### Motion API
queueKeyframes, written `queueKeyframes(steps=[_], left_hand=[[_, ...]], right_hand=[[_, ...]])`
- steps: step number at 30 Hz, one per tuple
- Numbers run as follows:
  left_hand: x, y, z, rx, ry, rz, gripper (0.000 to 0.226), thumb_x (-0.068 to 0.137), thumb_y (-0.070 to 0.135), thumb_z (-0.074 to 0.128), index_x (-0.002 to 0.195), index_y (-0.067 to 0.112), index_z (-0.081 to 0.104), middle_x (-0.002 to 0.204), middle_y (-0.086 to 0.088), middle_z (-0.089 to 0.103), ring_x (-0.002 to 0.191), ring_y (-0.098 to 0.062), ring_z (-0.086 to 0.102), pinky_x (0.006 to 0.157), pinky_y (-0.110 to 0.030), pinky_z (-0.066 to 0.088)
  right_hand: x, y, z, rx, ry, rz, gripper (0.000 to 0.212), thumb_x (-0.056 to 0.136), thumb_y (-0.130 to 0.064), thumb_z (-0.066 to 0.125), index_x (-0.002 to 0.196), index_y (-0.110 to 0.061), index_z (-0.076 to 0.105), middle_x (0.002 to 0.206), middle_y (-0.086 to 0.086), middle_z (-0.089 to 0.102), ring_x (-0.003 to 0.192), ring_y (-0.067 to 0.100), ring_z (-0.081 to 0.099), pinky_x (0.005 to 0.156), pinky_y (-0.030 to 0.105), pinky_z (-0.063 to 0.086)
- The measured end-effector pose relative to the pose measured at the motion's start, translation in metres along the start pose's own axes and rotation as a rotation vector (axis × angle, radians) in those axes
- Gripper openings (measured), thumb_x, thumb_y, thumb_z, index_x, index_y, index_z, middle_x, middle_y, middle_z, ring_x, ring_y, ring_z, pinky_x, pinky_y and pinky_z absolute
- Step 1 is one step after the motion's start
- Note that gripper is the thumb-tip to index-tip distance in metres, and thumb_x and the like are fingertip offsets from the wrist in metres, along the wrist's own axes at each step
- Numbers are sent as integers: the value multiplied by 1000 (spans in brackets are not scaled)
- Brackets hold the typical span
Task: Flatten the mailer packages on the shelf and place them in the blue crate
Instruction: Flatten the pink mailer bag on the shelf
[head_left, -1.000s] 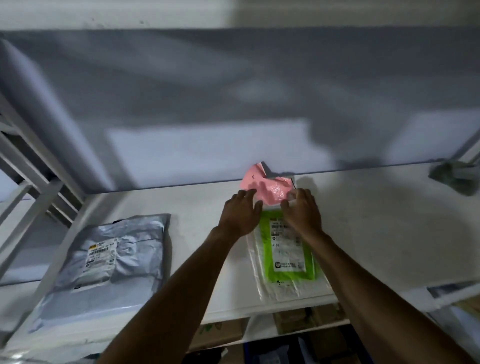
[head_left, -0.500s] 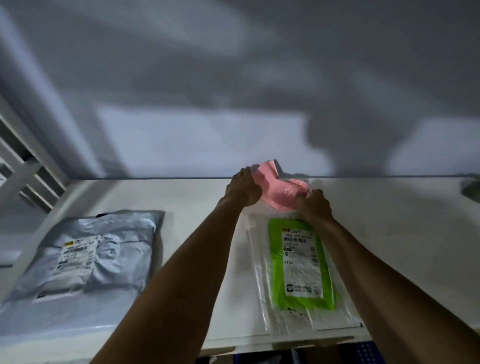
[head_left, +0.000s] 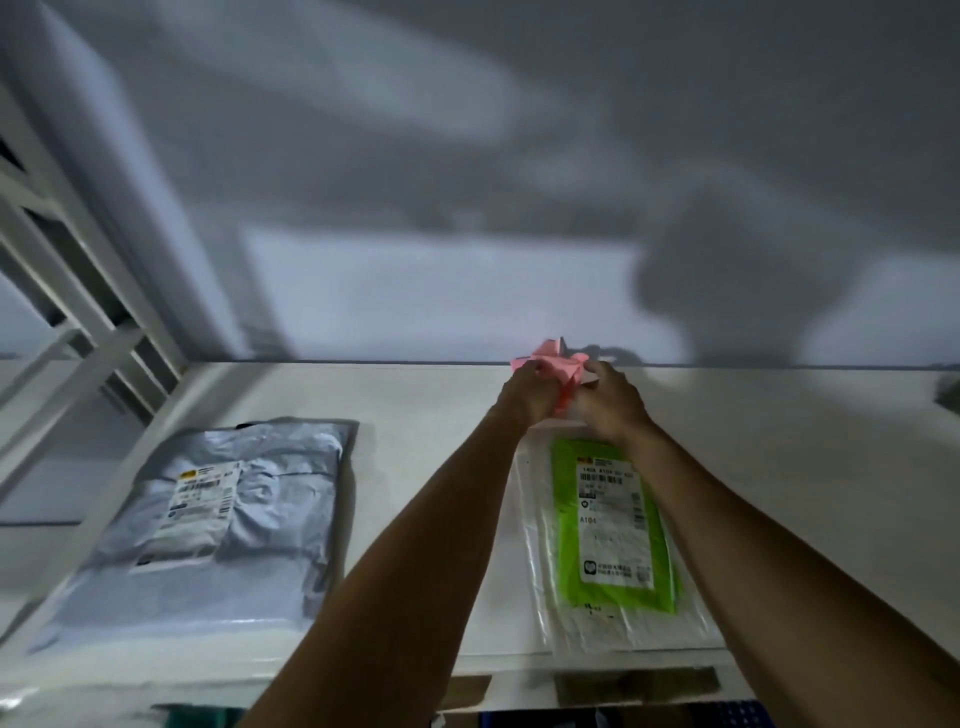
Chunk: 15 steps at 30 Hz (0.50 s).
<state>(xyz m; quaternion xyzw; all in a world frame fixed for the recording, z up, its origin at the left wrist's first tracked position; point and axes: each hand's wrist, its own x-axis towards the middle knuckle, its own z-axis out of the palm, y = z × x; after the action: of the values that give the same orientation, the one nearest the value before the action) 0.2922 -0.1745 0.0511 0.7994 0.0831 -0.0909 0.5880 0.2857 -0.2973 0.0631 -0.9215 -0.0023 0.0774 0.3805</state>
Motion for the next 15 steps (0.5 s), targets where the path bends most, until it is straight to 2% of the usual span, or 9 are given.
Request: queueKeyframes(steps=[1,3,5,8,11,15], left_hand=[[-5,-2,1,-14,15,-31,29,104,17,44,122,4,63,111,-20,68,89,-29,67,85,-41,59],[-11,-7,0,-38,50,-89,31,104,16,41,121,3,64,108,-19,68,84,-26,66,76,-34,56],[-14,-14,-4,-111,70,-103,32,102,16,46,120,-2,65,106,-19,70,80,-23,62,69,-30,53],[-28,-14,-15,-226,142,-145,31,97,27,57,111,2,69,84,-8,68,68,-16,61,57,-24,45],[-36,-19,-26,-330,215,-145,40,93,38,64,111,3,69,89,-11,70,66,-16,60,53,-23,45],[-50,-23,-43,-372,294,-107,45,85,36,75,111,1,66,91,-15,69,63,-18,61,45,-19,48]], right_hand=[[-3,-6,3,11,-38,6,36,98,-26,57,133,-28,53,106,0,63,90,19,56,78,30,42],[-4,-13,11,31,-69,36,35,93,-26,58,128,-26,58,108,-1,69,93,18,63,80,32,50],[-8,-19,18,49,-92,51,40,90,-26,56,130,-26,57,112,0,70,98,20,66,88,38,54],[-13,-26,29,73,-120,19,55,86,-25,54,141,-29,50,122,0,68,109,21,65,98,42,53],[-18,-33,39,111,-117,-5,59,85,-23,51,143,-28,46,121,0,68,109,21,65,97,40,53],[-37,-53,43,210,-99,-20,48,88,-16,54,136,-26,52,109,-3,69,105,18,65,94,34,54]])
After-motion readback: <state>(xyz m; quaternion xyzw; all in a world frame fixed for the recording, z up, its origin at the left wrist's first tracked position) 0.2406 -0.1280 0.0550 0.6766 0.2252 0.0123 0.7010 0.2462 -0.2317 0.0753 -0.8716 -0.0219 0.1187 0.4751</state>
